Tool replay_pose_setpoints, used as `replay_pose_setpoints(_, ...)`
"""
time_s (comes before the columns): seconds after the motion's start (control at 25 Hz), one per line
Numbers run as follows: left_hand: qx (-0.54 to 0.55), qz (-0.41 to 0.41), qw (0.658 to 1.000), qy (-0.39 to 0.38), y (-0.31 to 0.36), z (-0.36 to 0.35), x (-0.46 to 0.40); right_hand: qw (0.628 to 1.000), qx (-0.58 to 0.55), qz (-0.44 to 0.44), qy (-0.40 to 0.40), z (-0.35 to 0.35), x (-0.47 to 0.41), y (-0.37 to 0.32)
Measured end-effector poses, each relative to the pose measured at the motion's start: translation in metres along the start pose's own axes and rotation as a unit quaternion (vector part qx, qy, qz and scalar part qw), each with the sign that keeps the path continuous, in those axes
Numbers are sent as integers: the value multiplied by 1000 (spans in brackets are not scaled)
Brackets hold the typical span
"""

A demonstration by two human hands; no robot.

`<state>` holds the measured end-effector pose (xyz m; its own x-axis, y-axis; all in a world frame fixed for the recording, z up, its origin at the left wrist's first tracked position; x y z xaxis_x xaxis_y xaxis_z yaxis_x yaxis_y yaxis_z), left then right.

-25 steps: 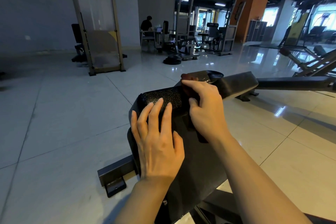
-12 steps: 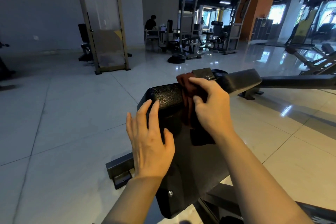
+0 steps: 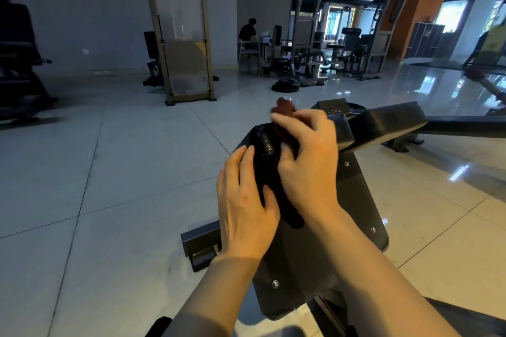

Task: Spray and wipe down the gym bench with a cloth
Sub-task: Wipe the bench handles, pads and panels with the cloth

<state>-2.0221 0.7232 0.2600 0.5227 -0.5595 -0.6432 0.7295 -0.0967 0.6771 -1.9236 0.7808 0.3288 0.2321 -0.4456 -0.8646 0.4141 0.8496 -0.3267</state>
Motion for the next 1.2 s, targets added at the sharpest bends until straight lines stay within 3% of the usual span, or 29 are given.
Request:
replay_pose_setpoints(0.32, 11, 18, 998, -62, -7, 1, -3, 998, -42, 21, 32, -19, 41, -21)
replay_pose_setpoints(0.44, 48, 55, 990, -117, -13, -7, 4, 998, -30, -2, 53, -13, 62, -14)
replay_pose_setpoints(0.64, 14, 50, 983, -174, -25, -13, 23, 991, -32, -101, 77, -15, 97, 11)
replay_pose_setpoints(0.8, -4, 45, 982, -186, -33, -19, 33, 980, -50, -162, 103, -21, 108, 23)
replay_pose_setpoints(1.04, -50, 87, 978, -181, -58, -14, 28, 942, -90, -178, 271, -18, 92, 20)
replay_pose_setpoints(1.12, -55, 74, 980, -176, -60, -16, 27, 937, -108, -175, 283, -24, 85, 22)
replay_pose_setpoints(1.2, -58, 55, 982, -172, -62, -19, 24, 952, -103, -148, 247, -42, 82, 23)
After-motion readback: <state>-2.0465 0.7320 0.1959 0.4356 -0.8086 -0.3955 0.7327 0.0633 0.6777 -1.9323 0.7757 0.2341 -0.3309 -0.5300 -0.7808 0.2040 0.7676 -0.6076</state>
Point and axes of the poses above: each hand's wrist, its own x-axis away from the middle knuckle, its own z-axis out of the back of the hand, y = z × x, the point moved 7 cm from there along -x, towards the middle knuckle, and after that the axes turned 9 degrees about z, right-handed, at the moved point
